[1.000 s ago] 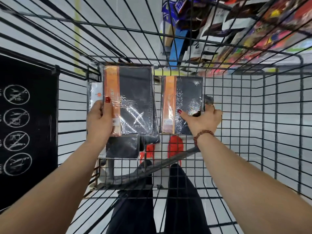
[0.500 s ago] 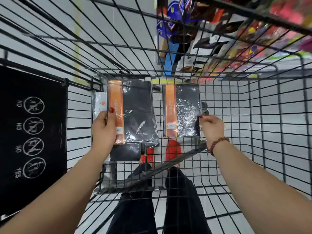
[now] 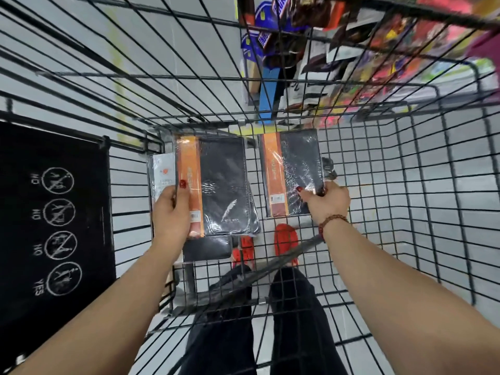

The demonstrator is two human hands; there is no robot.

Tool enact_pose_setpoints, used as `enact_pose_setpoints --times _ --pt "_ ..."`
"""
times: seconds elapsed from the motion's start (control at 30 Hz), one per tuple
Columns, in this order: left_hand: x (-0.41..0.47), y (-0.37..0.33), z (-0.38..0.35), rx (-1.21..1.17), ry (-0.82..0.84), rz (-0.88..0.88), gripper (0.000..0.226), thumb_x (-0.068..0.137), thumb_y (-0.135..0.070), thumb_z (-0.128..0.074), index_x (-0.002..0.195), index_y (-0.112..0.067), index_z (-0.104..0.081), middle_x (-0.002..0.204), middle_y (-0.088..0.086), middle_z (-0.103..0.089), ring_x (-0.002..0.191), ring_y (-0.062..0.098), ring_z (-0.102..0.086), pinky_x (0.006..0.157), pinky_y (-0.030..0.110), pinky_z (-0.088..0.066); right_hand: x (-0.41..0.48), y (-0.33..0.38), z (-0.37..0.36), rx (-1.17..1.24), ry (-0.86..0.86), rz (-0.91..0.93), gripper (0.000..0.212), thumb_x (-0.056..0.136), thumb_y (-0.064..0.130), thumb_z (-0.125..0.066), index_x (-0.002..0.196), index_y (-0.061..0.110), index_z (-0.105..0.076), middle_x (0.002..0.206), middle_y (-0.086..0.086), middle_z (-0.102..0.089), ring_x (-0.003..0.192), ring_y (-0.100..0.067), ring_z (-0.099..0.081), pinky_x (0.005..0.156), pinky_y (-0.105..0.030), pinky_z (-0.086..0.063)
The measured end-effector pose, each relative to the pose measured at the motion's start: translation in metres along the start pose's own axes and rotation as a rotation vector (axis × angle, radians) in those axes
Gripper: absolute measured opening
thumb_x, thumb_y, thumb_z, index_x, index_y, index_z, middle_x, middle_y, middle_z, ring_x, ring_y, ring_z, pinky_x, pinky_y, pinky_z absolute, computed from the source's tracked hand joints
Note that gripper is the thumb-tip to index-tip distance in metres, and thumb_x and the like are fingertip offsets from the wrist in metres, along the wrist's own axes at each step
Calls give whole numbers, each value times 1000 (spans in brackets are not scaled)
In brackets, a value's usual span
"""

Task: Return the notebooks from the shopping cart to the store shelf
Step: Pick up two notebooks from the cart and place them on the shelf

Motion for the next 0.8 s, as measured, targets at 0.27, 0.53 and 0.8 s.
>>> enact_pose_setpoints --times 0.27,0.53,0.8 --pt "-7 -16 8 -42 74 6 23 98 -22 -44 78 -16 -55 68 1 -55 61 18 -51 59 31 -43 -12 1 23 270 -40 -70 14 84 3 -62 97 7 -65 98 -12 -67 74 -18 -59 74 -31 -54" --pt "-8 -15 9 -68 62 -27 21 99 -19 -43 88 -7 -56 69 0 -57 52 1 -55 43 10 -40 -12 7 -5 -78 48 -33 78 58 59 -78 113 11 -51 114 -12 -53 114 -31 -45 94 -37 -42" --pt "-6 -9 11 -89 88 0 24 99 -25 -45 85 -11 -58 72 1 -60 61 16 -56 50 22 -45 -10 -3 0 47 -32 14 53 64 49 -78 95 9 -63 92 -9 -66 95 -29 -60 78 -38 -55"
Point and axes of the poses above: each hand's wrist, its own x-axis towards the middle knuckle, its own z-axis out of the back of the hand, y = z × x, the point moved 5 cm from there along x, towards the middle knuckle
